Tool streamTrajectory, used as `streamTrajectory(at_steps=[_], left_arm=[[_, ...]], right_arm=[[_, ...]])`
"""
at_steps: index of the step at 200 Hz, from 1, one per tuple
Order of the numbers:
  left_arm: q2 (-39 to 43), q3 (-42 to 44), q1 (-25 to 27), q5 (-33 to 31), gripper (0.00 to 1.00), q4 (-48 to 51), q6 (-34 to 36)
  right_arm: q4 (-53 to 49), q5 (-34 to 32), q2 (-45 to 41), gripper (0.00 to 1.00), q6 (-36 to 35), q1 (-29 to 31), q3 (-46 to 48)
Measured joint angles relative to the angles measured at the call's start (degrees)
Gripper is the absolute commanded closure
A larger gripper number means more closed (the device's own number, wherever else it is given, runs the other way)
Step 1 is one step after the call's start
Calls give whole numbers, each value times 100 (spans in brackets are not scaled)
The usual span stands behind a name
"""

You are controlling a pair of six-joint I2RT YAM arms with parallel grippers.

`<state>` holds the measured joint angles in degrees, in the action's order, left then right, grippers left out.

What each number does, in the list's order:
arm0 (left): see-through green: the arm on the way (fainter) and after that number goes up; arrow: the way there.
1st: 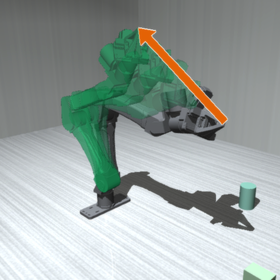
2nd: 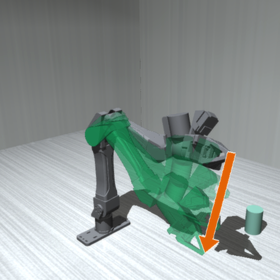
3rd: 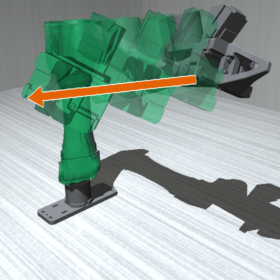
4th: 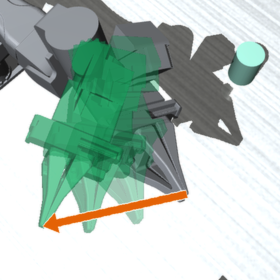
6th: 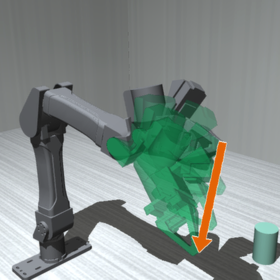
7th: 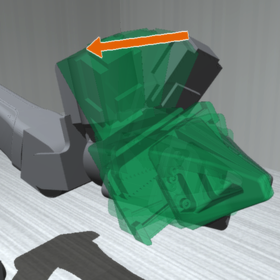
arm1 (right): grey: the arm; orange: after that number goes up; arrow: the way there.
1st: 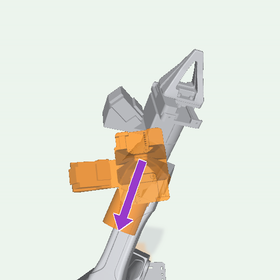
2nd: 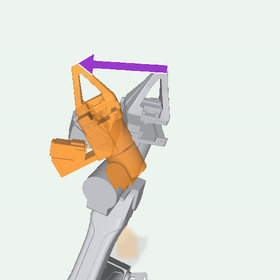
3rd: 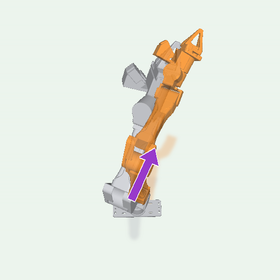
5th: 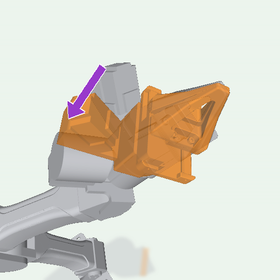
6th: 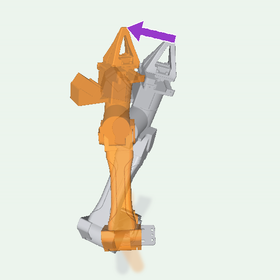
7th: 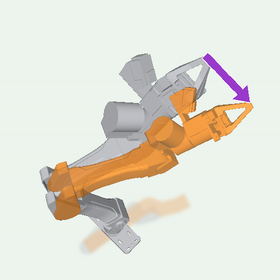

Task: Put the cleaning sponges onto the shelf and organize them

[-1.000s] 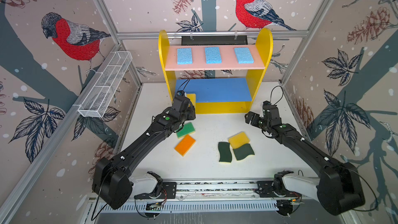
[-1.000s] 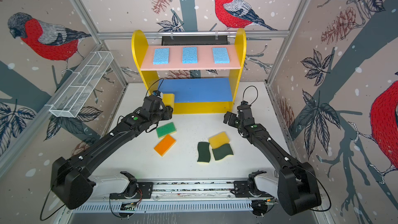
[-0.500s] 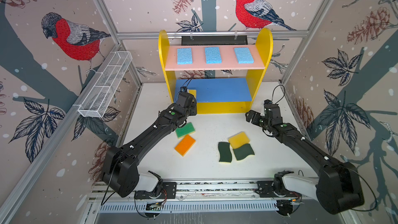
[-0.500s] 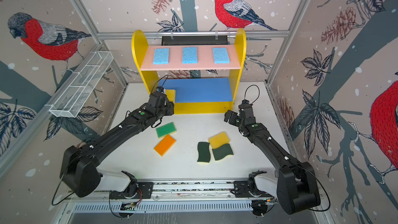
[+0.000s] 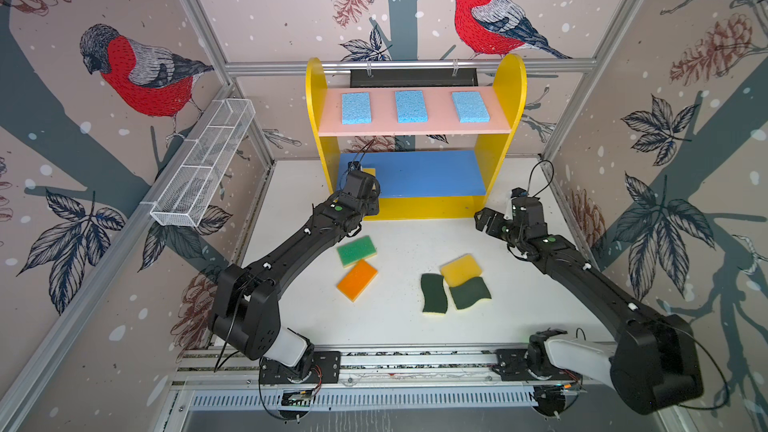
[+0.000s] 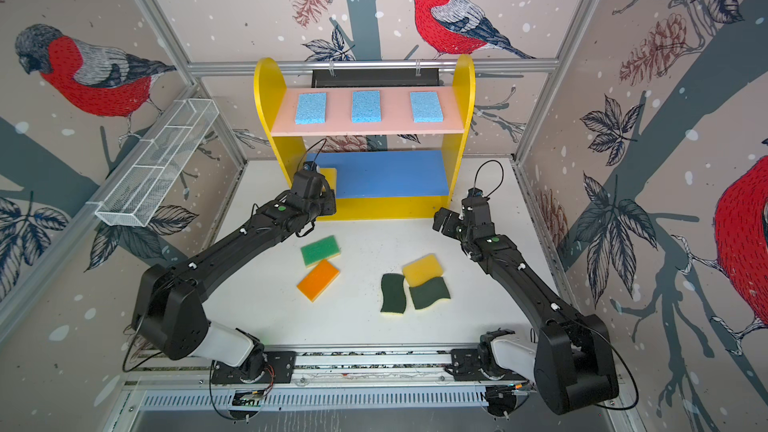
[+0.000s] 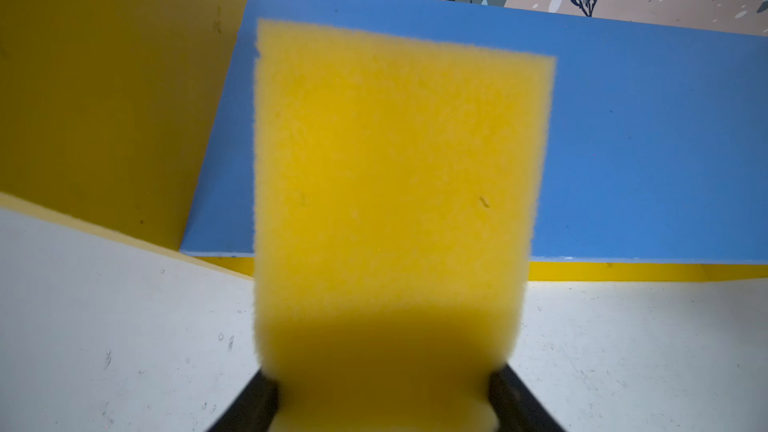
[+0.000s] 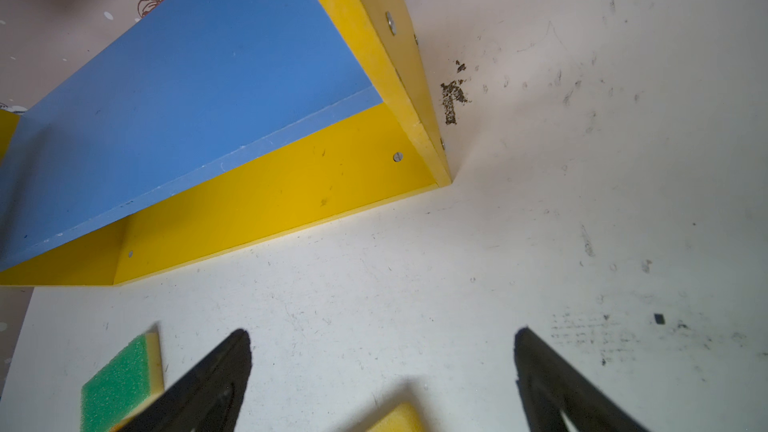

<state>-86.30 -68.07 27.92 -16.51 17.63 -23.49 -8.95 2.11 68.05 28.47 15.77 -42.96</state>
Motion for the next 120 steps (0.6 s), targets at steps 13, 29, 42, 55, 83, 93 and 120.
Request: streamTrajectory(at_steps=[13,29,42,55,83,93,120], left_arm=[[-28,0,-52,11,40,-55,66],[-70,-9,-151,28,40,-85,103],[-109,-15,-208,26,39,-114,146],[-157,-28,-236,42,39,-175,240],[-271,-122,-299,153,39,-240,291],[-306,-144,-304,151,39,-258,295],[-387,-190,-332,240,39,-328,317]], right_arm=[[0,0,-24,2,2,-4,-11],[2,0,-52,2,22,-4,-20],[2,0,-87,2,24,-2,-20],[2,0,-125,2,39,-2,-20],[4,2,-186,2,42,-2,-44],[9,22,-208,2,42,0,-52],[9,74,-291,1,42,13,-52]])
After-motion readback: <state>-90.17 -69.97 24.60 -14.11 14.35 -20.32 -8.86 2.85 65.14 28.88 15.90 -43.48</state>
